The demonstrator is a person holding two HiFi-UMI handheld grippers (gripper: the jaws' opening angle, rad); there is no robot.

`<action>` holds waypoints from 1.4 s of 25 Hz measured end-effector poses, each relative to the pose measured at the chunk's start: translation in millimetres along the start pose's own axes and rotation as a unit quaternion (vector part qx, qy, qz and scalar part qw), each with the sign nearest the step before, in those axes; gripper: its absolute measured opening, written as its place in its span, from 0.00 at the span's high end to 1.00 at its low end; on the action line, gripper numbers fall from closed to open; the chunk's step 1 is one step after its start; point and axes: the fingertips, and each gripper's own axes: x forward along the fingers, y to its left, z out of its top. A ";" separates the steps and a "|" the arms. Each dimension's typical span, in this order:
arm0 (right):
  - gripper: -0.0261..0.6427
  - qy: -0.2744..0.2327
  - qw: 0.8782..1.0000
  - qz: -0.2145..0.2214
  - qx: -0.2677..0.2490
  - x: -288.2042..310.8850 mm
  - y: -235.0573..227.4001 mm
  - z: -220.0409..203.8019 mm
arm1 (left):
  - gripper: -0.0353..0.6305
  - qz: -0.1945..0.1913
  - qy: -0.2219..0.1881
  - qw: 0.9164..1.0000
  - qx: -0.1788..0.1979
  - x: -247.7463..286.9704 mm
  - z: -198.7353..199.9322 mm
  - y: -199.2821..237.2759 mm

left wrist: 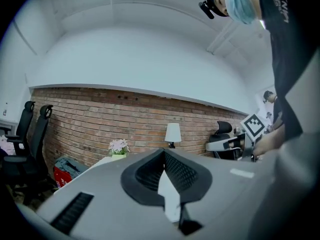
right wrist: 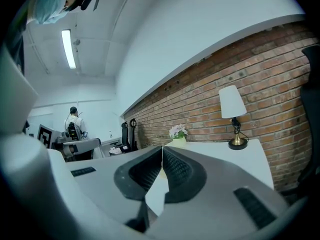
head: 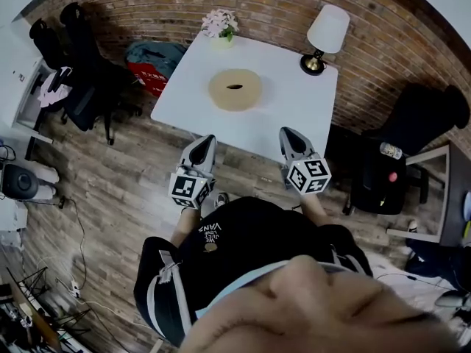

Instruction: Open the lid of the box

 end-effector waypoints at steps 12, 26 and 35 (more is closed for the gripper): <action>0.96 -0.013 0.996 -0.082 0.020 46.2 20.7 -3.7 | 0.93 -0.078 0.019 0.997 0.017 20.9 -0.8 68.2; 0.95 -0.009 0.987 -0.146 0.060 46.9 11.9 -21.9 | 0.93 -0.153 0.043 0.987 0.012 60.4 -25.7 89.2; 0.95 0.001 0.992 -0.103 0.066 75.8 -29.6 -12.7 | 0.93 -0.145 0.050 0.988 0.021 114.2 -24.3 74.9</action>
